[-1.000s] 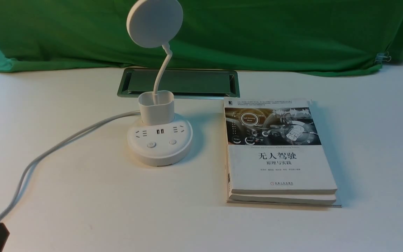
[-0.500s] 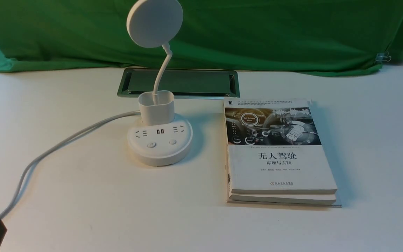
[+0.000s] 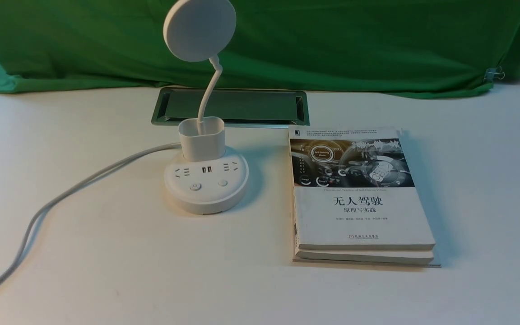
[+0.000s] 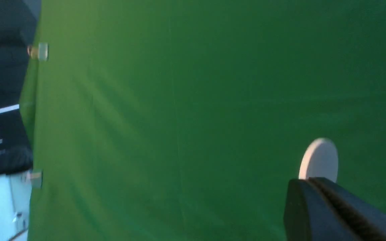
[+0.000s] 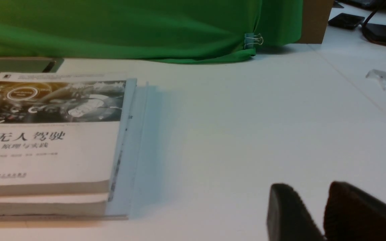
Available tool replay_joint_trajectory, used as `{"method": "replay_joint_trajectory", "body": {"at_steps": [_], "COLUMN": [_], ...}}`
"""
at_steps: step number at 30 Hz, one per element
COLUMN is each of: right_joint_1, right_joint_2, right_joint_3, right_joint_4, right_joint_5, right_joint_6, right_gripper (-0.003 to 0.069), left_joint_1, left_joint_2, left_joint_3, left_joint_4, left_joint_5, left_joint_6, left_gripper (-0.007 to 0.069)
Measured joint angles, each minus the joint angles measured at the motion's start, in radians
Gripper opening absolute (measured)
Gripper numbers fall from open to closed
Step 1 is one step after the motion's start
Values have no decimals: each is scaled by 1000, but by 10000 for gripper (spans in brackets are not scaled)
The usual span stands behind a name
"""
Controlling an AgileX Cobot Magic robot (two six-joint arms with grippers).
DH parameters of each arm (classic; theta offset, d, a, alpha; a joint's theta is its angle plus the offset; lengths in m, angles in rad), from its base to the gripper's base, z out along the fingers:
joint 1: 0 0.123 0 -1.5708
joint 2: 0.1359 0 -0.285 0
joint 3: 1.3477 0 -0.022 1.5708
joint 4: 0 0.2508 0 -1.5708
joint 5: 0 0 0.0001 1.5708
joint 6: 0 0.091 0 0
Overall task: Turn on the desk lamp on the white desktop with your hand.
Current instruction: 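Press the power button on the lamp base to turn the lamp on with the left gripper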
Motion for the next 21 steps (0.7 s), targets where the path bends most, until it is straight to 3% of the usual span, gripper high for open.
{"method": "replay_joint_trajectory", "body": {"at_steps": [5, 8, 14, 17, 21], "right_joint_1": [0, 0, 0, 0, 0], "right_joint_2": [0, 0, 0, 0, 0], "right_joint_3": [0, 0, 0, 0, 0], "right_joint_4": [0, 0, 0, 0, 0], "right_joint_5": [1, 1, 1, 1, 1], "right_joint_6": [0, 0, 0, 0, 0], "right_gripper": [241, 241, 241, 241, 241], "left_joint_1": [0, 0, 0, 0, 0], "left_joint_2": [-2, -3, 135, 249, 384], "left_joint_3": [-7, -93, -510, -559, -549], "left_joint_4": [-11, -12, -14, -4, -49], "left_joint_5": [-269, -197, 558, 708, 774], "left_joint_6": [-149, -194, -137, -123, -123], "left_gripper": [2, 2, 2, 2, 2]}}
